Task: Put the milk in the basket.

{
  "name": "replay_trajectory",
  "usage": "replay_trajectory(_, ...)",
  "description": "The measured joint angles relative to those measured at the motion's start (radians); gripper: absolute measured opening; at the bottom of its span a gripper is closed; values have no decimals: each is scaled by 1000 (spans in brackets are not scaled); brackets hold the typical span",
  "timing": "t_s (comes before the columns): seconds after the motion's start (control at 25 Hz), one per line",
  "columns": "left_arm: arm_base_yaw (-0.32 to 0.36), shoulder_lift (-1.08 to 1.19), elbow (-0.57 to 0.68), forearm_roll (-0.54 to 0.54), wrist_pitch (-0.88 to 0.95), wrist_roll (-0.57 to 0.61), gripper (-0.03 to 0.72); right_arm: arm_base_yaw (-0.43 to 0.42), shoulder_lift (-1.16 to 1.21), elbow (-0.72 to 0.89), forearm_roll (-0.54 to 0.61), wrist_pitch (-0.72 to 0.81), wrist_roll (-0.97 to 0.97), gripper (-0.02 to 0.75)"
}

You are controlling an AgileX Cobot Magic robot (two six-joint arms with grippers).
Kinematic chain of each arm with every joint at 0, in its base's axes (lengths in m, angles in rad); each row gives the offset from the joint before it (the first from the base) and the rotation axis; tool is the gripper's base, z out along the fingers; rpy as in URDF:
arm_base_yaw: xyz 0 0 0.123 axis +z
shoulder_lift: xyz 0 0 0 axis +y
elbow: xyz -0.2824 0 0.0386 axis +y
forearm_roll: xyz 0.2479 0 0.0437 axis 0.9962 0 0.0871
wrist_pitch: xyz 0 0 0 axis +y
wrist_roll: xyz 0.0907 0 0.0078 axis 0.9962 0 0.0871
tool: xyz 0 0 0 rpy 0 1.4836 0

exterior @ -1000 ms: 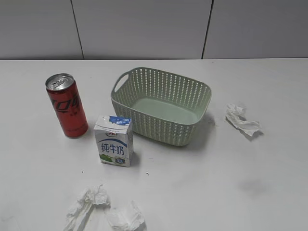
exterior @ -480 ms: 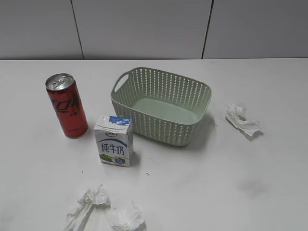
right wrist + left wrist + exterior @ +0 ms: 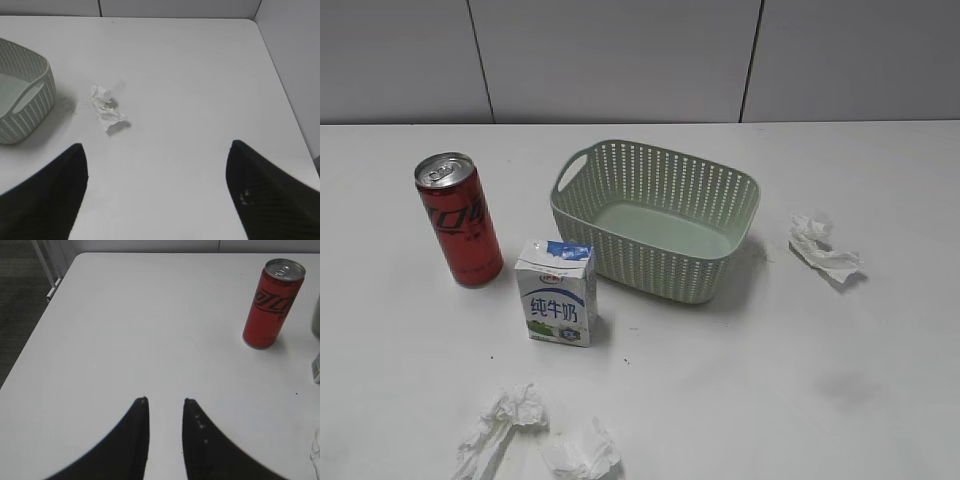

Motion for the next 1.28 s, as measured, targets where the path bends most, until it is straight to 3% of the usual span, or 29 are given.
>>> replay_trajectory(0.52, 0, 0, 0, 0, 0, 0, 202, 62, 317, -232, 20, 2, -35, 666)
replay_trajectory(1.28, 0, 0, 0, 0, 0, 0, 202, 427, 822, -591, 68, 125, -88, 664)
